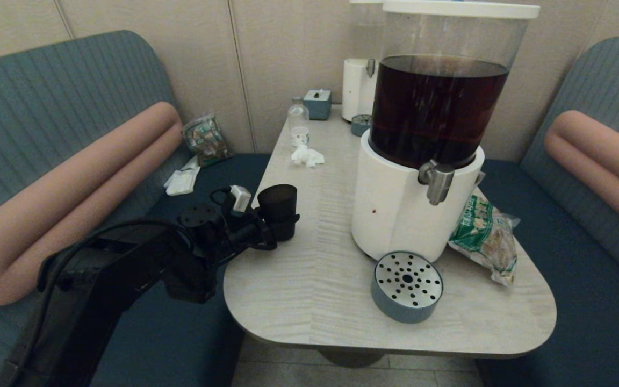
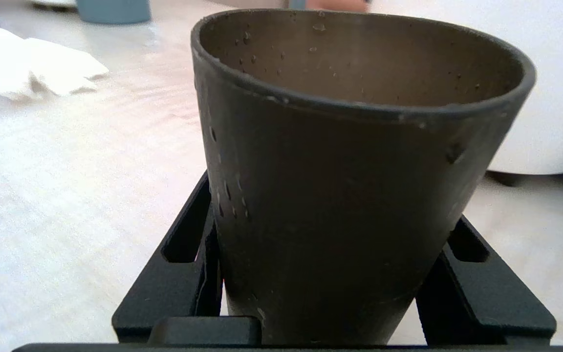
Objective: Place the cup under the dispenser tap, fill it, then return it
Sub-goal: Pick up the cup, then place it under the water dispenser
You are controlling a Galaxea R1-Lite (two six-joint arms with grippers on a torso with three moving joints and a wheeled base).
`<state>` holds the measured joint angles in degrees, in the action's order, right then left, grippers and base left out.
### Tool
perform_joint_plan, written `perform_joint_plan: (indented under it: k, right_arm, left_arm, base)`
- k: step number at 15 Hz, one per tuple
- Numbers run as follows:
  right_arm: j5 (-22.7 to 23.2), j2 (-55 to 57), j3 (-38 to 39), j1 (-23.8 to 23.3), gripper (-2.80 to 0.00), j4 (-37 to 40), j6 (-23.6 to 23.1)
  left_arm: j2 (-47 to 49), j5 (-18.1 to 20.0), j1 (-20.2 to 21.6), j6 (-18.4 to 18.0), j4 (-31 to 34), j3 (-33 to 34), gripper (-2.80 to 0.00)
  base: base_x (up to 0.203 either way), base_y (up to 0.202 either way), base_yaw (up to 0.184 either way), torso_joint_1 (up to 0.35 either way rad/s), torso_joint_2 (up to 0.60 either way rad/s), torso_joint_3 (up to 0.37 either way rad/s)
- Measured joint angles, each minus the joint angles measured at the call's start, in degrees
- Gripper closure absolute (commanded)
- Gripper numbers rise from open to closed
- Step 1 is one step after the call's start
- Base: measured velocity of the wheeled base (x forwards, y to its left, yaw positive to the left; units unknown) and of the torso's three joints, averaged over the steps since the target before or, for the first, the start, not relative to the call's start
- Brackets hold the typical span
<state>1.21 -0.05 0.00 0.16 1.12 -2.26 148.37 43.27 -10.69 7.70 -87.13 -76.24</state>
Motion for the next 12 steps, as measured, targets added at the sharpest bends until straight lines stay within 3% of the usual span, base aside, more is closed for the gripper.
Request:
perform_joint_plan:
  k: [7,12]
  right_arm:
    - [0.0,0.0,0.0,0.0,0.00,0.0,0.0]
    - [0.0,0.0,0.0,0.0,0.00,0.0,0.0]
  left_arm:
    - [-18.5,0.1,-1.8,0.0,0.0,21.3,0.00]
    - [-31.9,-2.4,-11.2,1.0,-0.1,33.8,0.00]
  base:
    - [0.000,0.000,0.000,0.000,0.00,0.000]
    - [0.000,0.000,0.000,0.000,0.00,0.000]
